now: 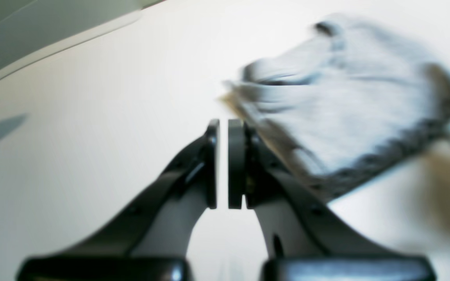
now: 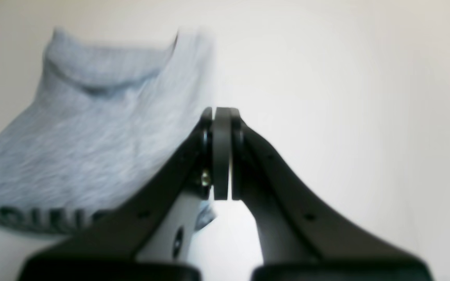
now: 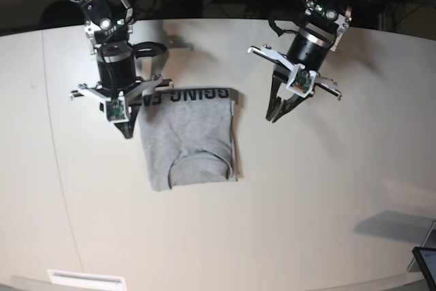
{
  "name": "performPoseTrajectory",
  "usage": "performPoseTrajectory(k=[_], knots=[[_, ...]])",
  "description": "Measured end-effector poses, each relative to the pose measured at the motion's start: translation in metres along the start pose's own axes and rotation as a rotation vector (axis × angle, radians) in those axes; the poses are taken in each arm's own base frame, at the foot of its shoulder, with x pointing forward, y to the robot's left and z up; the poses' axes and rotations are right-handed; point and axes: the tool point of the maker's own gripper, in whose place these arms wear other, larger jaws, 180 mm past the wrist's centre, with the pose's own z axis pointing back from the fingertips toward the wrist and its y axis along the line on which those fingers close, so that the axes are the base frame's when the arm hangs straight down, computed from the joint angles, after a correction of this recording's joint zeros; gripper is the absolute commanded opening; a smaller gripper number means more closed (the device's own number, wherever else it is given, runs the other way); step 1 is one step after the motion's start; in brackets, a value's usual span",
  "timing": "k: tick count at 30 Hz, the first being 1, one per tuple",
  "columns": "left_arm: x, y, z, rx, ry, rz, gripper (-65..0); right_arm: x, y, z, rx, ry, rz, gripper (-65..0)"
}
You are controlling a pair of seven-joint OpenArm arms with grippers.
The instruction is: Fold the T-shirt properly
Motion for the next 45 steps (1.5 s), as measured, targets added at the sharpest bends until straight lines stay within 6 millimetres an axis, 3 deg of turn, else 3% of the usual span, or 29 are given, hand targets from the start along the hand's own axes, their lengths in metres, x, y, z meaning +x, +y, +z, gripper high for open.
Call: performPoseTrajectory(k=[3,9,14,16,21,27,30,33,38,42,45], knots=[[0.005,0.003,0.018,-0.003,-0.063,-0.019,-61.6,0.023,-0.001,0.018,-0.051,-0.198,0.156,-65.0],[0.005,-0.016,0.054,-0.030,-0.122,0.031,-61.8,0.010,0.019,0.050,-0.026,-0.222,0.150,-65.0],[-0.004,-0.032,0.088,-0.052,-0.106,0.081,-61.8,-0.001,0.031,0.097,0.022,-0.261,0.179,-65.0],[-0.012,-0.035,0.097,-0.051,-0.094,0.097,-61.8,0.000,0.029,0.113,0.016,-0.289,0.203,-65.0],[-0.056,-0.061,0.123,-0.135,0.034,-0.047,-61.8,-0.016,-0.004,0.133,-0.120,-0.220,0.255,-65.0],[-0.077,-0.074,0.155,-0.130,0.097,-0.072,-61.8,-0.037,-0.004,0.161,-0.111,-0.123,0.270,-65.0],[-0.086,-0.082,0.172,-0.146,0.143,-0.046,-61.8,-0.056,-0.003,0.175,-0.103,-0.057,0.292,-65.0],[-0.099,-0.088,0.187,-0.157,0.198,-0.025,-61.8,-0.088,0.003,0.186,-0.065,0.030,0.321,-65.0],[-0.134,-0.100,0.202,-0.130,0.297,0.033,-61.8,-0.129,0.010,0.204,-0.022,0.133,0.364,-65.0],[-0.175,-0.112,0.221,-0.127,0.409,0.087,-61.8,-0.180,0.025,0.221,0.018,0.255,0.395,-65.0],[-0.217,-0.118,0.234,-0.121,0.514,0.124,-61.8,-0.235,0.027,0.227,0.055,0.372,0.460,-65.0]])
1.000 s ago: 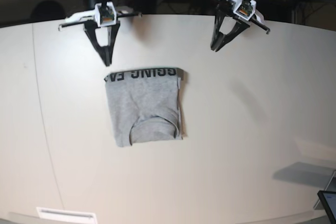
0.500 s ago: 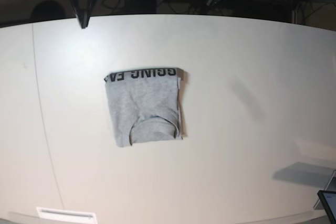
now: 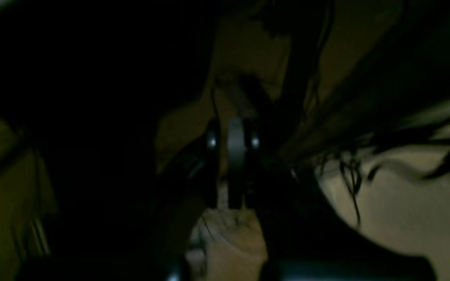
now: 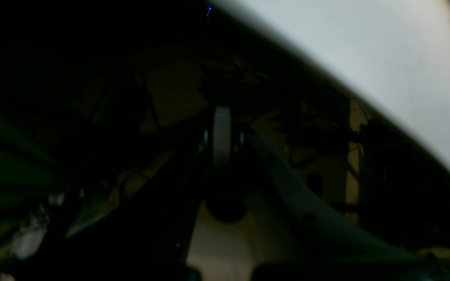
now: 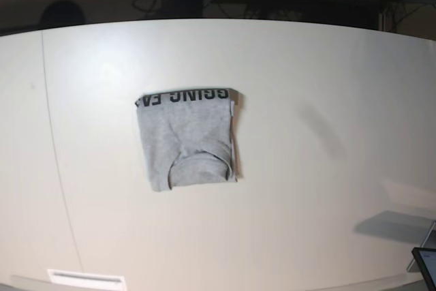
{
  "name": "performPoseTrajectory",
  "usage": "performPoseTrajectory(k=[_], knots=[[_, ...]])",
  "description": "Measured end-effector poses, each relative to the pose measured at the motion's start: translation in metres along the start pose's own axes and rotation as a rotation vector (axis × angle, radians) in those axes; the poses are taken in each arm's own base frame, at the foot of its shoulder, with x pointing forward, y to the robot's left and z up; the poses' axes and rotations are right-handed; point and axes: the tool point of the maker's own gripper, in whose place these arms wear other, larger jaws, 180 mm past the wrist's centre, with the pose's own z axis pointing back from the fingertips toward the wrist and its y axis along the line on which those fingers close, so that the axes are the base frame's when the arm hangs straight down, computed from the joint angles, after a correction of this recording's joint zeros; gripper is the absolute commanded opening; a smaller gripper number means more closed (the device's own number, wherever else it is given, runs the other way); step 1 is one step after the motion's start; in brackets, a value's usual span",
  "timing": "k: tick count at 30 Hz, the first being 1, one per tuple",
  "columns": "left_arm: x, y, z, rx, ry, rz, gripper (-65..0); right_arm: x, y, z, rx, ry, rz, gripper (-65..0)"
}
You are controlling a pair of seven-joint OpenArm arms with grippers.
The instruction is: Fold the T-shirt properly
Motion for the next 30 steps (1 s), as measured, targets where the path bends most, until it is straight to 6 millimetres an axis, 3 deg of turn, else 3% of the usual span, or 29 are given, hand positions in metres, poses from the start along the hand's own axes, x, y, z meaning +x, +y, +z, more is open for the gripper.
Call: performPoseTrajectory(k=[5,8,12,15,17,21,22,24,27,30], knots=[[-0.075,-0.033,-0.030,-0.083,0.211,0.101,-61.8,-0.073,0.047,-0.028,0.111,0.180,0.111,-65.0],[-0.123,-0.051,-0.046,-0.107,0.432,0.174,-61.8,-0.114,0.051,-0.044,0.136,0.317,0.086,-65.0],[-0.142,-0.060,-0.069,-0.137,0.587,0.235,-61.8,-0.163,0.036,-0.056,0.165,0.521,-0.128,-65.0],[-0.140,-0.046,-0.089,-0.113,0.649,0.257,-61.8,-0.184,0.027,-0.059,0.167,0.654,-0.235,-64.9],[-0.132,-0.026,-0.108,-0.013,0.661,0.366,-61.8,-0.186,0.027,-0.073,0.199,0.734,-0.287,-64.9],[-0.112,-0.002,-0.139,0.089,0.640,0.508,-61.8,-0.155,0.034,-0.120,0.313,0.760,-0.364,-64.9],[-0.111,-0.002,-0.142,0.082,0.652,0.506,-61.8,-0.148,0.040,-0.124,0.352,0.765,-0.383,-64.9],[-0.116,-0.008,-0.138,0.061,0.704,0.504,-61.8,-0.148,0.051,-0.116,0.408,0.799,-0.399,-64.9],[-0.124,-0.025,-0.128,0.023,0.754,0.493,-61.8,-0.167,0.060,-0.087,0.448,0.898,-0.386,-64.9],[-0.121,-0.033,-0.131,-0.013,0.761,0.466,-61.8,-0.165,0.052,-0.097,0.431,0.883,-0.383,-64.9]])
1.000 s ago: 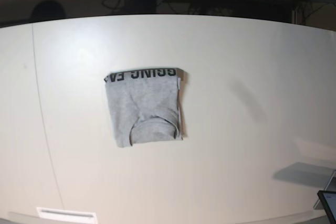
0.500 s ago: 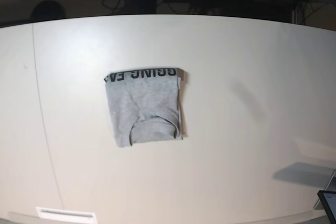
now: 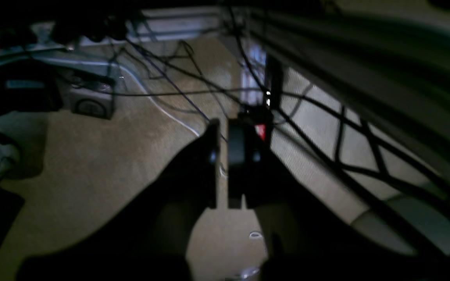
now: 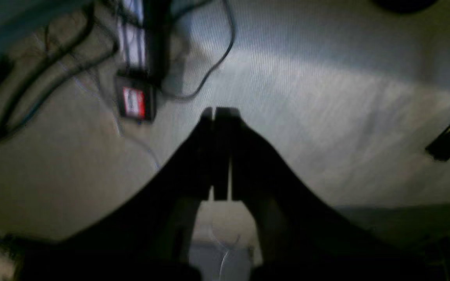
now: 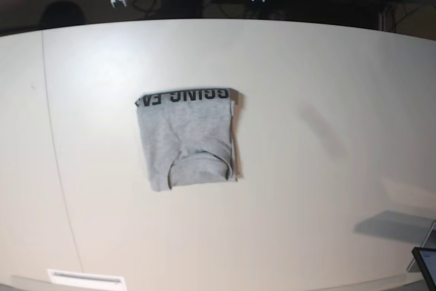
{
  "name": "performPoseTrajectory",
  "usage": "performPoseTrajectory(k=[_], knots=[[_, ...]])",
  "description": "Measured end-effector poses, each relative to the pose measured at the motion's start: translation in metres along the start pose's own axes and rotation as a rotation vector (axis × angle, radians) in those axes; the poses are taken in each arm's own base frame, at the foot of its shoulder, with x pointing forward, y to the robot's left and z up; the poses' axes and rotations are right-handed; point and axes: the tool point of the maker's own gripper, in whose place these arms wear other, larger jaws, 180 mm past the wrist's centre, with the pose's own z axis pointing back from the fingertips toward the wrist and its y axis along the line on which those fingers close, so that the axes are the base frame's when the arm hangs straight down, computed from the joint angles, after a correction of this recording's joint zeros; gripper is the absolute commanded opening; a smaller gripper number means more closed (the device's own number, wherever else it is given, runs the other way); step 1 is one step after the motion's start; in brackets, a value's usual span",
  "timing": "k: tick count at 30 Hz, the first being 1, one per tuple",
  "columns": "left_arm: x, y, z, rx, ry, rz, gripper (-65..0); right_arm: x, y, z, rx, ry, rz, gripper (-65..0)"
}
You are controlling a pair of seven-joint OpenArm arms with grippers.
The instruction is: Fold the T-shirt properly
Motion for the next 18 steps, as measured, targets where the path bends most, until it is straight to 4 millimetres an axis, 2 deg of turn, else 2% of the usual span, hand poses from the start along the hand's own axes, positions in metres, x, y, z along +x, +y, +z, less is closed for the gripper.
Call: performPoseTrajectory(k=[3,4,6,8,10,15,18], knots=[[0.019,0.002,-0.001,0.002,-0.034,-0.017,-61.8,0.029,0.000,0.001,0.000,-0.081,0.001,-64.9],[0.023,0.003,-0.001,0.003,-0.045,-0.018,-61.8,0.029,0.002,0.000,0.004,-0.079,0.001,-64.9],[0.025,0.005,-0.001,0.006,-0.048,-0.019,-61.8,0.015,0.007,0.000,0.012,-0.049,0.001,-64.9],[0.019,0.004,-0.001,0.005,-0.037,-0.018,-61.8,-0.005,0.009,0.000,0.014,-0.003,0.000,-64.9],[0.012,0.002,-0.001,0.002,-0.025,-0.015,-61.8,-0.013,0.006,0.000,0.009,0.015,0.000,-64.9],[0.008,-0.005,-0.001,-0.008,-0.016,-0.013,-61.8,0.011,0.003,0.000,0.006,-0.045,-0.004,-64.9],[0.010,-0.006,-0.002,-0.010,-0.020,-0.014,-62.1,0.006,0.006,0.000,0.010,-0.031,-0.005,-64.9]])
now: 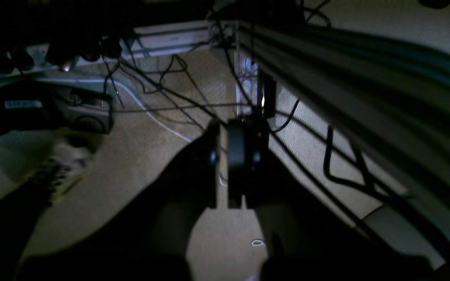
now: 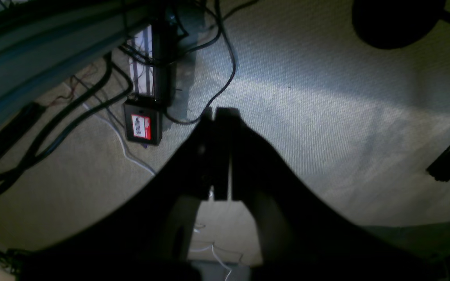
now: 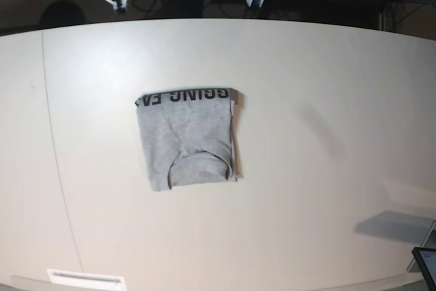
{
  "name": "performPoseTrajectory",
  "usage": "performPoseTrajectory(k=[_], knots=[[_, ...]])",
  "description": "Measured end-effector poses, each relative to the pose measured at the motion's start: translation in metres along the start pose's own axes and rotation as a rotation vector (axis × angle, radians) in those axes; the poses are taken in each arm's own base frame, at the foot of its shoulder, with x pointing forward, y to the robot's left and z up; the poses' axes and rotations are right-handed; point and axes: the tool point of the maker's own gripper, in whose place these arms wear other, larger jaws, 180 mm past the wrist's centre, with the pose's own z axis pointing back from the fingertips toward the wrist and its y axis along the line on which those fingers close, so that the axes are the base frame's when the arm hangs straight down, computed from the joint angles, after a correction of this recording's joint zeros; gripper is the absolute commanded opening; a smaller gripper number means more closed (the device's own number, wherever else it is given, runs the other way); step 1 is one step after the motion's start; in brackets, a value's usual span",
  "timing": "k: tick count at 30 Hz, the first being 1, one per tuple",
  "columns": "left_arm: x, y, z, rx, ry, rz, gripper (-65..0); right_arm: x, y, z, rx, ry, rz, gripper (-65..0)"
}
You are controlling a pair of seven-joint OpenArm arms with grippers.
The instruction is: Fold the T-shirt properly
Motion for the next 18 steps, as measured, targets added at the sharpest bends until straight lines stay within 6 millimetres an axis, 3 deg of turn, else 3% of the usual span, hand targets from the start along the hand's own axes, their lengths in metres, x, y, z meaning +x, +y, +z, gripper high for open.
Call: performPoseTrajectory(k=[3,18], knots=[[-0.0011,0.0005,0.0002,0.001,0.002,0.000,-65.0,-0.0085,0.0001,0.0003,0.000,0.021,0.000,-64.9],[0.0013,0.0002,0.0000,0.001,-0.005,0.010,-65.0,-0.0037,-0.0003,0.0001,-0.001,0.010,0.000,-64.9]])
